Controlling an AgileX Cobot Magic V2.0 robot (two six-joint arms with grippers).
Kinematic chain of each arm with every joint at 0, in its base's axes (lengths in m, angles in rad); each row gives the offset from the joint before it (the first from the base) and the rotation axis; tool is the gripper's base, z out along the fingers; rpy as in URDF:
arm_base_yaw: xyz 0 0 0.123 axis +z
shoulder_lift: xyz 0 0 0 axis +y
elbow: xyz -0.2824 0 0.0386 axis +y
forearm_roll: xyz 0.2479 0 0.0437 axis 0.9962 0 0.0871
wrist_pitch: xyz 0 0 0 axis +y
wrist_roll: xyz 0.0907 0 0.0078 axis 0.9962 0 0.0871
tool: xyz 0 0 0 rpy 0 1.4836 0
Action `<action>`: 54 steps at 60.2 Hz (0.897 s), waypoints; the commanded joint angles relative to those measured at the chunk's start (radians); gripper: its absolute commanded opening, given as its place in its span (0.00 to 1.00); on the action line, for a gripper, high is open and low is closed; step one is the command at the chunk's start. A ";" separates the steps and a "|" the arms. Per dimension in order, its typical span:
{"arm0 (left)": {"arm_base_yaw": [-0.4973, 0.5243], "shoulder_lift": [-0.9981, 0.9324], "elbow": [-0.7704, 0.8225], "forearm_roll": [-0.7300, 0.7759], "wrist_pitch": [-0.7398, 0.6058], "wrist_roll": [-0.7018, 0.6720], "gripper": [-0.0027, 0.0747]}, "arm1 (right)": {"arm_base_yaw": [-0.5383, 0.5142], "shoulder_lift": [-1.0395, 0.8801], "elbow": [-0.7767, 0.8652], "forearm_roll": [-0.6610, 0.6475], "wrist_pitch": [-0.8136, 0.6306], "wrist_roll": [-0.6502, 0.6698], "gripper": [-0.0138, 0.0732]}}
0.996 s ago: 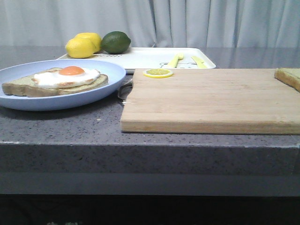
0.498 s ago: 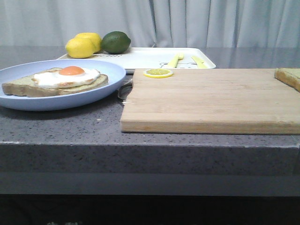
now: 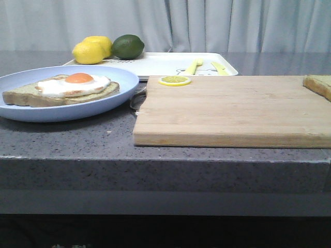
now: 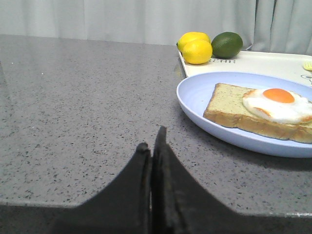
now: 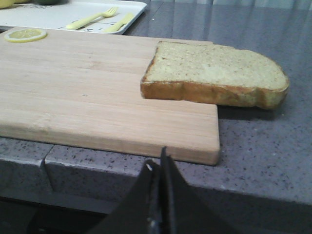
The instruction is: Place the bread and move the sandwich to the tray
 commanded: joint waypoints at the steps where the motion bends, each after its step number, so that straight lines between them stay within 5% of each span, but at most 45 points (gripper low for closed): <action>1: 0.002 -0.022 0.011 -0.010 -0.083 -0.007 0.01 | -0.004 -0.018 -0.003 -0.002 -0.073 0.002 0.06; 37: 0.002 -0.022 0.011 -0.010 -0.150 -0.007 0.01 | -0.003 -0.018 -0.003 0.017 -0.263 0.002 0.06; 54: 0.002 -0.022 0.011 -0.010 -0.458 -0.007 0.01 | -0.003 -0.018 -0.004 0.017 -0.336 0.002 0.06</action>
